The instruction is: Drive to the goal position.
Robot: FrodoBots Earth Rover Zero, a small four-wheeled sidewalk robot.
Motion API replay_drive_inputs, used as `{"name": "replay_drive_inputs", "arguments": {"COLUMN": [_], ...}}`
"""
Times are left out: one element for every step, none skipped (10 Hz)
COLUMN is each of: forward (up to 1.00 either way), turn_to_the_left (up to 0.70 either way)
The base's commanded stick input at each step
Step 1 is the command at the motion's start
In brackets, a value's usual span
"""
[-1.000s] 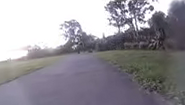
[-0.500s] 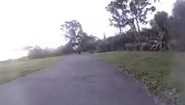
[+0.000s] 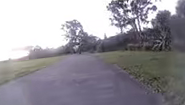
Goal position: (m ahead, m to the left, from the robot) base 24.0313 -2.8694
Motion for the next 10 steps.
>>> {"name": "replay_drive_inputs", "arguments": {"forward": [0.70, 0.70, 0.70, 0.70, 0.70, 0.70, 0.70, 0.70, 0.70, 0.70], "turn_to_the_left": [0.00, 0.00, 0.00, 0.00, 0.00, 0.00, 0.00, 0.00, 0.00, 0.00]}}
